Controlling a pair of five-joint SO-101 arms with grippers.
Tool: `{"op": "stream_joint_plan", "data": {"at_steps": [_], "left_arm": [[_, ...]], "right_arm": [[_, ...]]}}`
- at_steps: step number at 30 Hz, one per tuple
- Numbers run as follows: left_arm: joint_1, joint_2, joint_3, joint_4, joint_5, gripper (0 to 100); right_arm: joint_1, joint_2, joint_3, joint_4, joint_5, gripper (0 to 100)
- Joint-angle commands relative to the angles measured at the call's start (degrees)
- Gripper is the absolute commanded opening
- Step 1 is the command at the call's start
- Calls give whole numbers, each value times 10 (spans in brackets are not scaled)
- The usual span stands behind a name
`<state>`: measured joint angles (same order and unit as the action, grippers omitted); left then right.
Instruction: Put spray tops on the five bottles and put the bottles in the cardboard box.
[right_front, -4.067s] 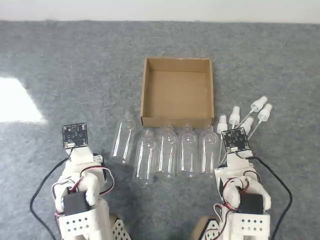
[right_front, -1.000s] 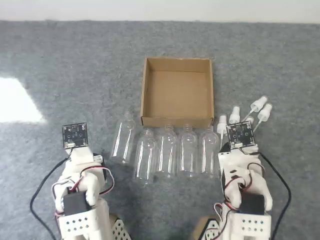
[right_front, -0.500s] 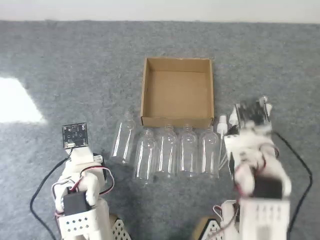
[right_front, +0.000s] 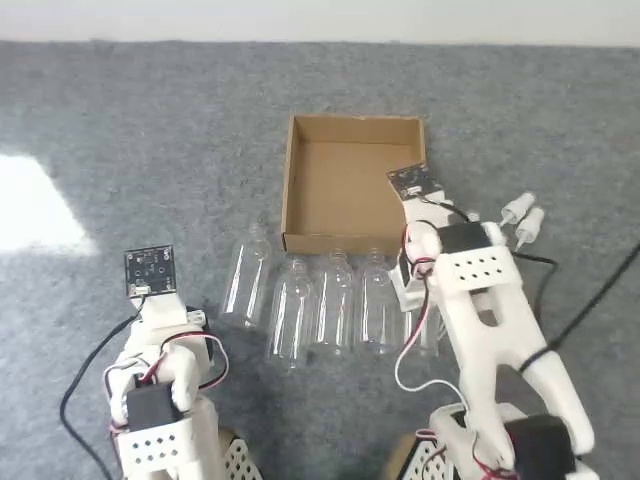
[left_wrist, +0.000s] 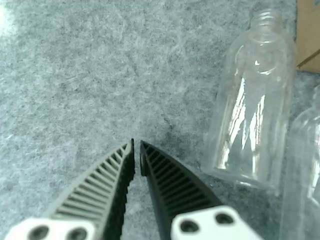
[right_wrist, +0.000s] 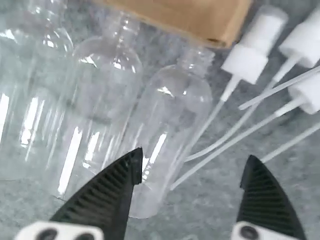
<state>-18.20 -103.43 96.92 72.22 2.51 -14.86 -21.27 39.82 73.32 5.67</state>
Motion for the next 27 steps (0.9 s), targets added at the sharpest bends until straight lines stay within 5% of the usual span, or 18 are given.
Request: {"op": "stream_joint_plan", "data": {"at_steps": [1, 11, 15, 27], "left_arm": [[0, -8, -4, 2, 2, 12], [0, -8, -4, 2, 2, 12], [0, -8, -4, 2, 2, 12], [0, -8, -4, 2, 2, 12]], "right_arm": [[-22, 10, -32, -22, -38, 297], [-27, 65, 1, -86, -111, 292], [-25, 90, 2, -87, -120, 188], [42, 22, -4, -69, -38, 42]]}}
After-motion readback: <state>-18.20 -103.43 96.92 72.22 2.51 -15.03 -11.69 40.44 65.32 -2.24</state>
